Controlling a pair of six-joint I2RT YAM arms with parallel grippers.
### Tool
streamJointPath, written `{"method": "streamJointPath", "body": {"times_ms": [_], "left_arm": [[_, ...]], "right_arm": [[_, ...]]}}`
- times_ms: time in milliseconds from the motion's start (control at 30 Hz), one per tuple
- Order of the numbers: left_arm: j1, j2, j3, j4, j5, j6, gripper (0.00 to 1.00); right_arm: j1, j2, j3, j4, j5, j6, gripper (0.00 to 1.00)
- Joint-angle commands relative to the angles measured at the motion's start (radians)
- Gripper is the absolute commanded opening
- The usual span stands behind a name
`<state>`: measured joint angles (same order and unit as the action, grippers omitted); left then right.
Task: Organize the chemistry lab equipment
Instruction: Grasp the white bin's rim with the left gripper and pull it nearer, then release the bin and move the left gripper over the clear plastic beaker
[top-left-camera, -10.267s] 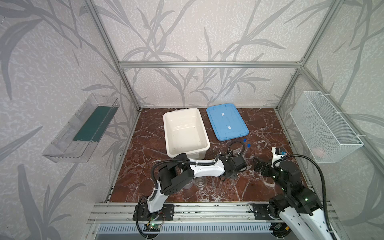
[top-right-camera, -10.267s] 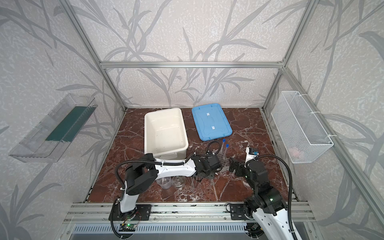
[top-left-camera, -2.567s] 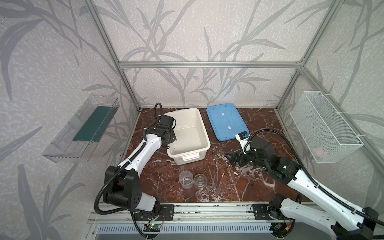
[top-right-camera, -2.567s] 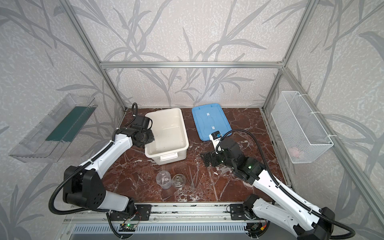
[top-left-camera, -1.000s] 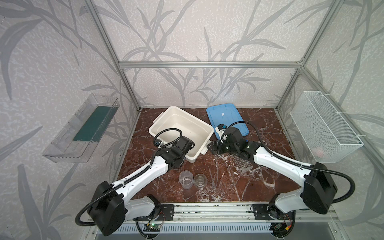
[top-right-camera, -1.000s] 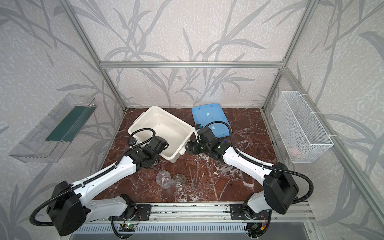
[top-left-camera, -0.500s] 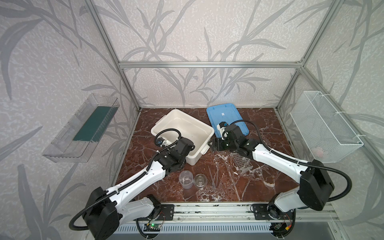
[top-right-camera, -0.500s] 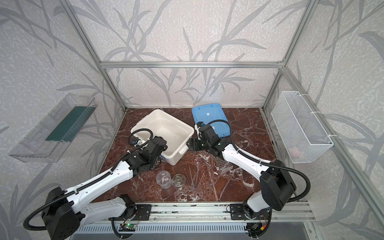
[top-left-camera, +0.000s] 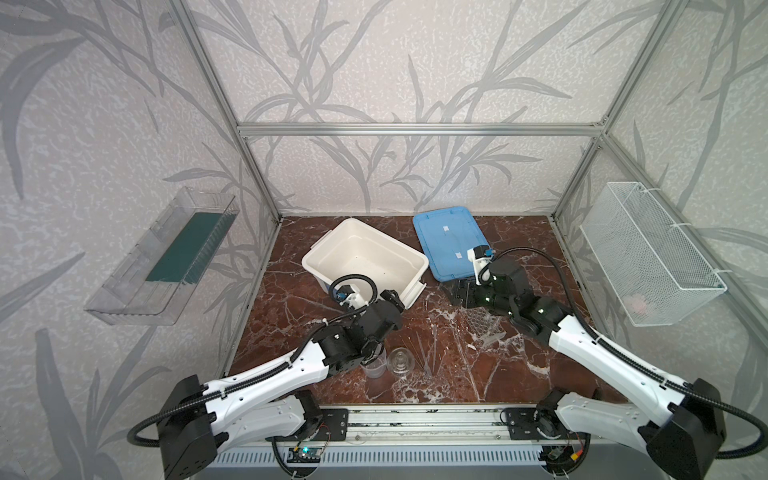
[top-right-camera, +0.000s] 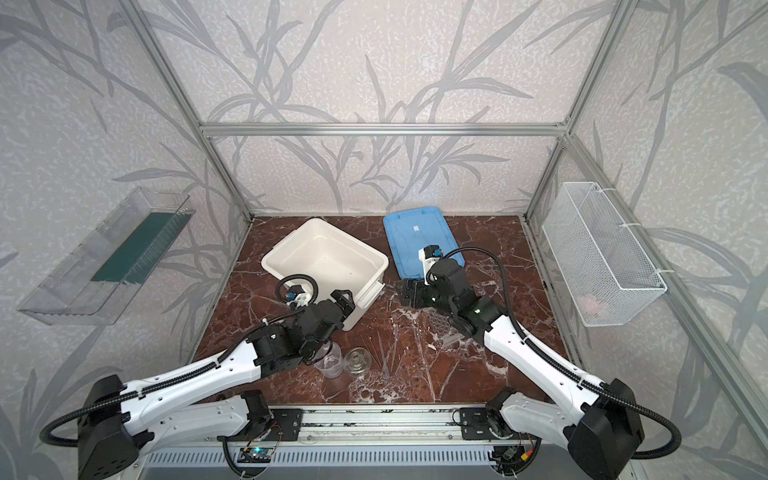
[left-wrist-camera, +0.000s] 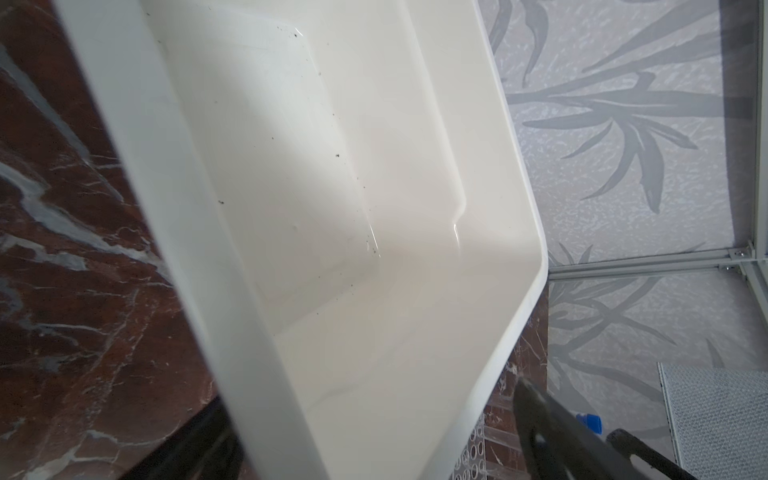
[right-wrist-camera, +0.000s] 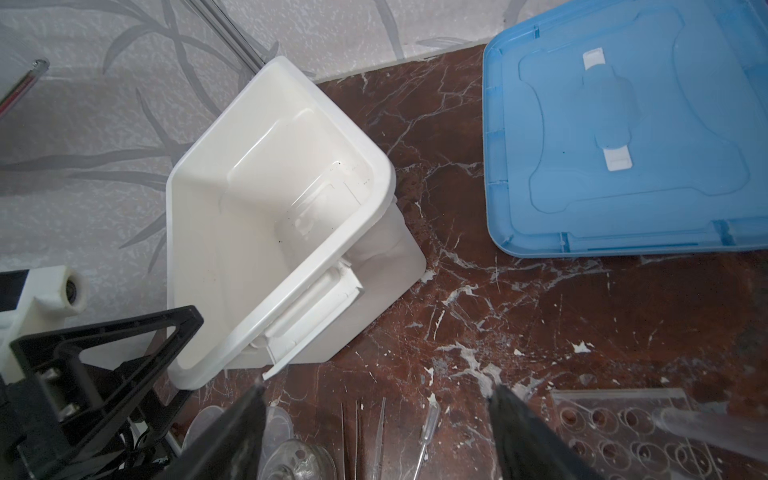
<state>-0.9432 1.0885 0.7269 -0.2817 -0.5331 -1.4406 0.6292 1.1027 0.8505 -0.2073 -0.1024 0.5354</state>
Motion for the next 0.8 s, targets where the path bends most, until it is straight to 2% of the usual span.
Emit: {"method": "streamJointPath", "body": {"times_ms": [0,267,400,600,700,767], "left_arm": [[-0.011,0.066,0.049,0.093,0.021,0.064,0.97],[-0.027,0.228,0.154,0.169,0.073,0.121,0.97],[-0.021,0.318,0.222,0.209,0.048,0.234,0.97],[-0.022,0.326,0.236,0.293,0.125,0.296,0.97],[-0.025,0.266,0.238,0.299,0.143,0.434,0.99],[-0.022,0.212,0.270,0.259,0.234,0.576,0.99]], "right_arm": [[0.000,-0.050,-0.026,-0.028,0.040,0.007,0.83],[0.000,-0.153,-0.066,-0.092,0.077,-0.014,0.83],[0.000,-0.185,-0.088,-0.104,0.087,-0.010,0.83],[0.000,-0.230,-0.112,-0.136,0.101,-0.002,0.83],[0.000,-0.261,-0.120,-0.149,0.109,-0.006,0.84],[0.000,-0.264,-0.109,-0.177,0.103,-0.022,0.86]]}}
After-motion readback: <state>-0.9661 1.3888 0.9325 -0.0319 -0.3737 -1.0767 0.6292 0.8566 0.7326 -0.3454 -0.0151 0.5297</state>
